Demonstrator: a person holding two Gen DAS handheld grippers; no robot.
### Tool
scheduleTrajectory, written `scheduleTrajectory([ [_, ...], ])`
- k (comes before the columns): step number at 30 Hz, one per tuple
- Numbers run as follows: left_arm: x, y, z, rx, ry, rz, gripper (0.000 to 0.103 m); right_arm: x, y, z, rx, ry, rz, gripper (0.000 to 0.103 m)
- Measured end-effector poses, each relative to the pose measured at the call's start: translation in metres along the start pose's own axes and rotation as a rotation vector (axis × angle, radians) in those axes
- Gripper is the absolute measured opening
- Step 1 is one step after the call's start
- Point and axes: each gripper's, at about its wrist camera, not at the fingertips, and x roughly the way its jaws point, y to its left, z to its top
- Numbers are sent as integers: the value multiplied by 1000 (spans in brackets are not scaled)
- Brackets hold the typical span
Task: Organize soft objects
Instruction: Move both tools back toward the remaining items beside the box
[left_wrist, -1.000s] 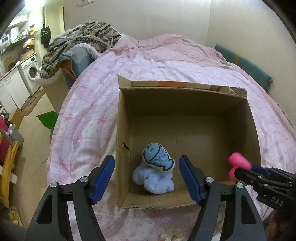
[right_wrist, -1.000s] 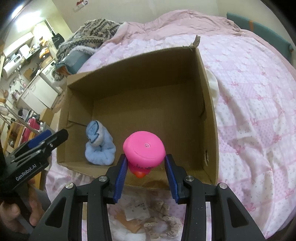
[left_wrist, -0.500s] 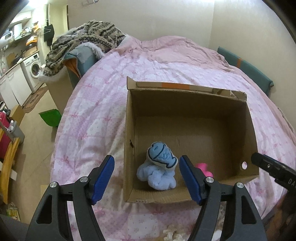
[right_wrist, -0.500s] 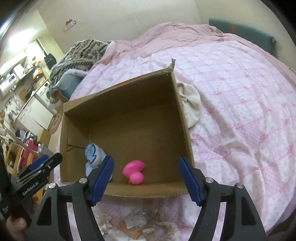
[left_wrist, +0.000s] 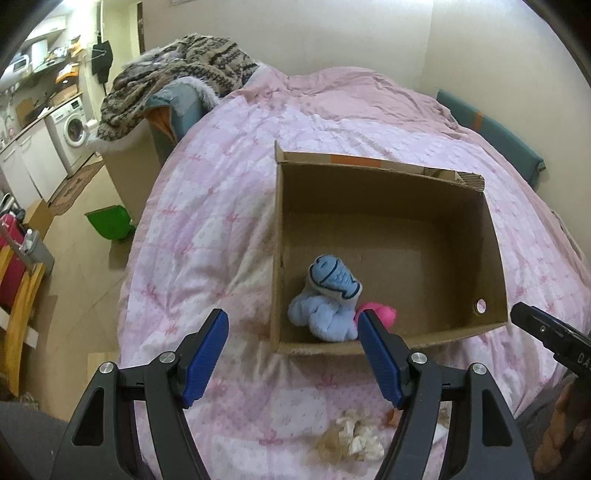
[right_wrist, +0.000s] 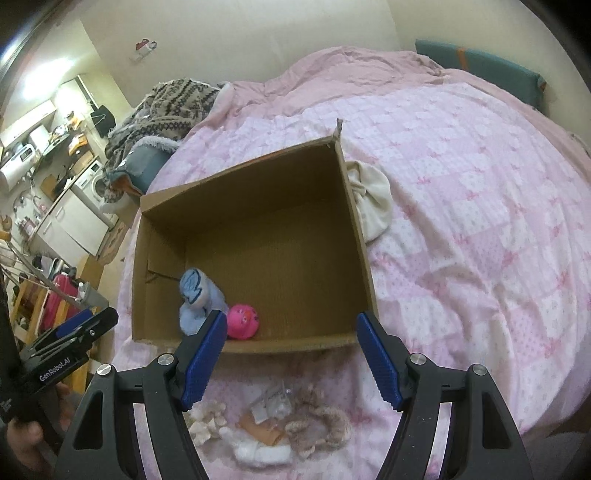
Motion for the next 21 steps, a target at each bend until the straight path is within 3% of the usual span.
scheduleTrajectory([
  [13,-12,7,-28,-33,58,2,70,-16,2,-20,-13,10,-6,77],
  [21,-1,5,-40,-28,134,-1,70,-10,1,-37,-28,74,-22,77],
])
